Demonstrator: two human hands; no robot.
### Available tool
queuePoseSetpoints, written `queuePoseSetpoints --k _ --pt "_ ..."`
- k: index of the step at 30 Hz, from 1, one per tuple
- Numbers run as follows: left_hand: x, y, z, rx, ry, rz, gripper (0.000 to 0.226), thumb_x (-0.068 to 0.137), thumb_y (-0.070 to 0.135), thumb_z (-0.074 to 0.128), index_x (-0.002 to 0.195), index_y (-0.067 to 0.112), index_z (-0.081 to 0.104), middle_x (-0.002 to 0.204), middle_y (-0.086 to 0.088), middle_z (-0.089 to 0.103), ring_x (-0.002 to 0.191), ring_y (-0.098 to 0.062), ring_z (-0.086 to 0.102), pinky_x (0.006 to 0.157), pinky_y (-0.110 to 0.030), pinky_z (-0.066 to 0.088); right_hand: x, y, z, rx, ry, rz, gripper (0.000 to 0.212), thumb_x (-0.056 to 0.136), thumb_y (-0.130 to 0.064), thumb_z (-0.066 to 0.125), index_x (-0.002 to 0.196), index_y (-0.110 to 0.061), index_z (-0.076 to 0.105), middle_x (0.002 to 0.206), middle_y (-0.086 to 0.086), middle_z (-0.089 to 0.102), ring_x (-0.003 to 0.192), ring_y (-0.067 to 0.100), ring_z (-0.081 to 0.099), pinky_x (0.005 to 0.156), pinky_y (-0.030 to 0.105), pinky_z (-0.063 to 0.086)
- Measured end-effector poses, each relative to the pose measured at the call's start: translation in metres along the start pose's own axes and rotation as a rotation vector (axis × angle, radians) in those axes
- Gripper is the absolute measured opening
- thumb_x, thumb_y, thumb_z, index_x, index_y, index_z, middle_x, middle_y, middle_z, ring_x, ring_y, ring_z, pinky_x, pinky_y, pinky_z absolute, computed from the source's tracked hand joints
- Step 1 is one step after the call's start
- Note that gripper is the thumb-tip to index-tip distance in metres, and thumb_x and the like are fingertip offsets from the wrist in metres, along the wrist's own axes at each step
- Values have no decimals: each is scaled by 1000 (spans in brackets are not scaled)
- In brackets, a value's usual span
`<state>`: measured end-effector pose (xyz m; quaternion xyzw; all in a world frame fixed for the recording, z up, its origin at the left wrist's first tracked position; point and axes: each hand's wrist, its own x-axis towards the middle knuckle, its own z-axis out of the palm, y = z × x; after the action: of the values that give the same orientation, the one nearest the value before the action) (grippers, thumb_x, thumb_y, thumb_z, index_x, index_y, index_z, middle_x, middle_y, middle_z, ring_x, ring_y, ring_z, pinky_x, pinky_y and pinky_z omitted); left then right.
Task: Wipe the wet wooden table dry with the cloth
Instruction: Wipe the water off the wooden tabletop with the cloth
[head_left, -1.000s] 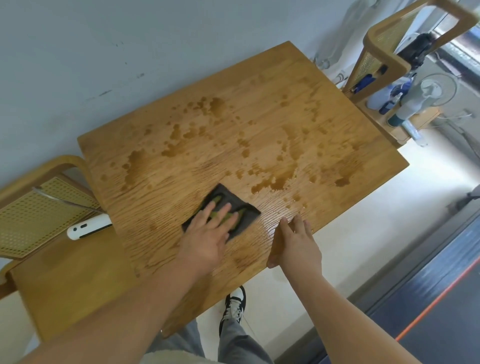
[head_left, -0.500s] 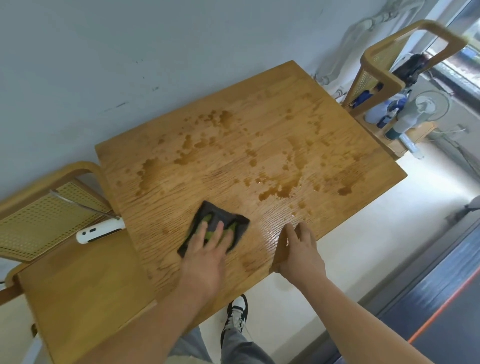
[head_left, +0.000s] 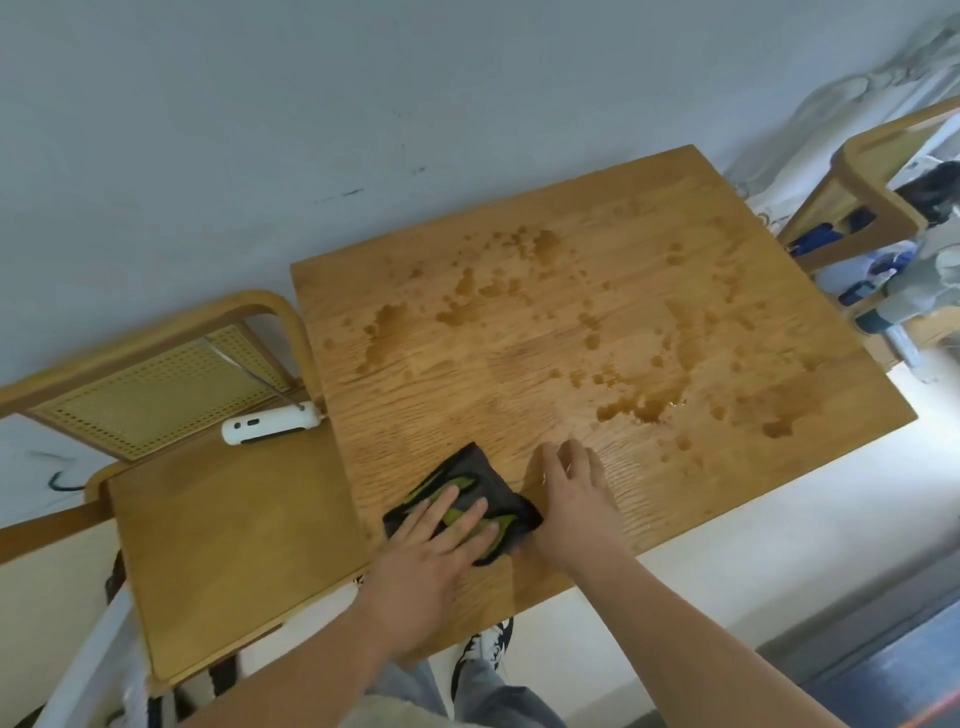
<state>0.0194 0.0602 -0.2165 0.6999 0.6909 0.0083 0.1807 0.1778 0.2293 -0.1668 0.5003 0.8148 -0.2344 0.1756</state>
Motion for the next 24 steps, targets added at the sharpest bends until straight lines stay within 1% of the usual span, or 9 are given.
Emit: queuePoseSetpoints --k 4,8,10,13,17,19,21,23,24 --pt "9 -67 -10 52 -4 245 53 103 37 40 156 40 35 166 16 26 158 -19 8 126 -41 13 3 -14 11 -50 -102 31 145 62 -64 87 161 -24 -11 167 12 -25 153 40 -22 126 58 4" --pt "43 -87 -34 -184 107 -284 53 109 32 39 160 35 27 169 13 14 156 -16 -8 128 -44 15 3 -25 6 -71 -118 82 147 63 -55 92 161 -21 -12 167 13 -25 153 42 -23 125 60 1" --pt "44 -71 -27 -124 102 -366 61 108 29 42 162 32 16 171 6 7 156 -25 -14 127 -47 13 3 -28 3 -74 -120 98 147 62 -54 93 162 -21 -10 168 13 -24 154 41 -21 125 59 2" --pt "13 -48 -2 18 68 -134 80 94 28 61 162 31 19 171 2 12 158 -35 -2 125 -52 12 3 -26 5 -47 -107 112 146 60 -54 93 162 -25 -8 168 11 -24 154 38 -22 126 57 2" --pt "5 -107 -10 156 34 351 56 103 40 45 158 34 34 167 10 27 158 -26 10 123 -46 18 5 -23 8 -16 -97 118 147 58 -57 94 162 -29 -6 169 8 -23 154 35 -23 127 56 3" --pt "17 -123 -24 88 87 172 51 105 38 42 157 33 38 165 11 30 158 -22 11 124 -45 24 7 -23 8 0 -95 123 148 56 -56 95 162 -29 -5 169 7 -23 154 34 -23 127 56 3" --pt "28 -103 -32 -12 155 -176 57 104 31 48 159 28 33 167 4 26 158 -26 4 124 -48 26 6 -24 8 -2 -94 124 148 56 -53 96 162 -28 -4 169 7 -22 154 35 -23 127 57 2" --pt "32 -60 -22 9 107 -357 78 100 26 52 164 25 6 171 -2 -1 155 -36 -16 127 -53 12 4 -24 9 4 -89 130 148 56 -52 96 162 -28 -4 169 7 -22 154 35 -23 127 57 1" --pt "29 -40 -16 71 26 -303 87 100 25 50 162 26 -11 169 -2 -19 151 -40 -27 126 -56 1 3 -24 10 9 -81 131 147 57 -52 95 162 -28 -5 169 8 -21 154 35 -23 126 57 0"
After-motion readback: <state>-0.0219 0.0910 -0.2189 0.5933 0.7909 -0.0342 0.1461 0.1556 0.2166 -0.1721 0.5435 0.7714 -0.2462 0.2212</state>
